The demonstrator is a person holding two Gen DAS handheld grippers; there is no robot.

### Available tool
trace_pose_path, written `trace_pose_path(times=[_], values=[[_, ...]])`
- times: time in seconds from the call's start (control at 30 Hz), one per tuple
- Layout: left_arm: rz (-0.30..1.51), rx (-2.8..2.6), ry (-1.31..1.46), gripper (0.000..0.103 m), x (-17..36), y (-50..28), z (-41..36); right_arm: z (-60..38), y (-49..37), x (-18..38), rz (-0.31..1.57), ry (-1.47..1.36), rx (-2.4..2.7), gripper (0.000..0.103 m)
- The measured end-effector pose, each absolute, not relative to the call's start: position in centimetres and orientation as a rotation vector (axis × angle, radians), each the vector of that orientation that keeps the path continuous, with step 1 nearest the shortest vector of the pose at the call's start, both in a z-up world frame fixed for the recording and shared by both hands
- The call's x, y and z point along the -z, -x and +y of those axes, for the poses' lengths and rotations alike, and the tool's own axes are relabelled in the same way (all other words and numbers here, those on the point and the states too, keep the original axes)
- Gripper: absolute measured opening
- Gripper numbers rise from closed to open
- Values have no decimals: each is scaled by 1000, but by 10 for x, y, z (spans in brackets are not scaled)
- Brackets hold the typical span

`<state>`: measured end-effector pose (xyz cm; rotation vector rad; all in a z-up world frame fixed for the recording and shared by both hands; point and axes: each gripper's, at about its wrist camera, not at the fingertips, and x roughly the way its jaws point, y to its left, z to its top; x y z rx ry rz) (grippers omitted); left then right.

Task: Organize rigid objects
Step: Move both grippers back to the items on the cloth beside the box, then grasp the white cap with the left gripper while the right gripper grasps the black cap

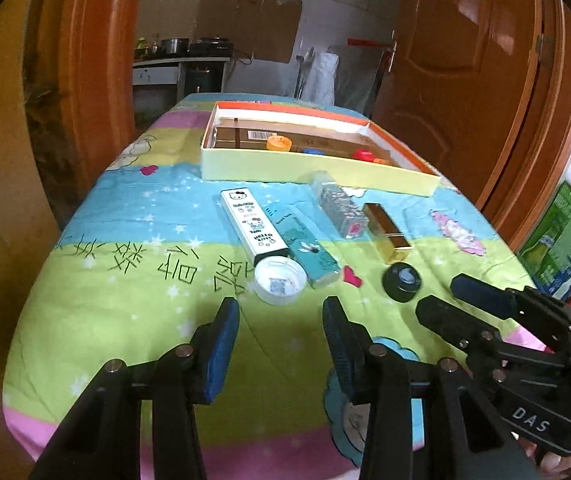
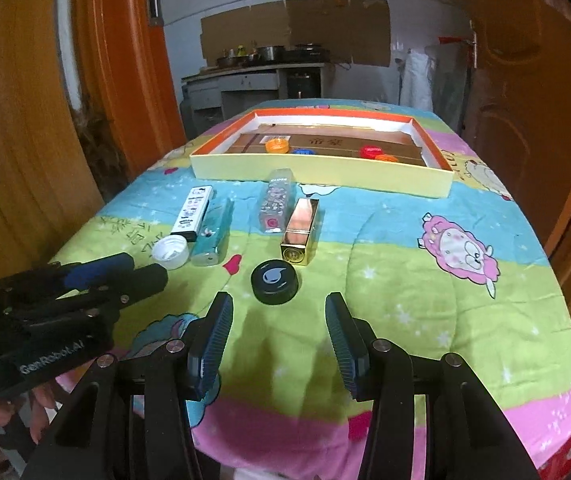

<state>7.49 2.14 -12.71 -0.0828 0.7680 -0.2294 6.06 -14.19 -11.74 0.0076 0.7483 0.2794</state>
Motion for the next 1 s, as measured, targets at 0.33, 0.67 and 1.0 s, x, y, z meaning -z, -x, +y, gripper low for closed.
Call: trace_pose_path(times=[0.33,0.67,1.0], values=[[760,221,37,43,131,-89,16,-138,-74,125,750,19,-277,50],[734,235,14,40,134,-91,16,-130,-85,132,767,47,-278,49],[720,242,19,31,135,-89,22,-123,-86,134,762,94,-263,30]])
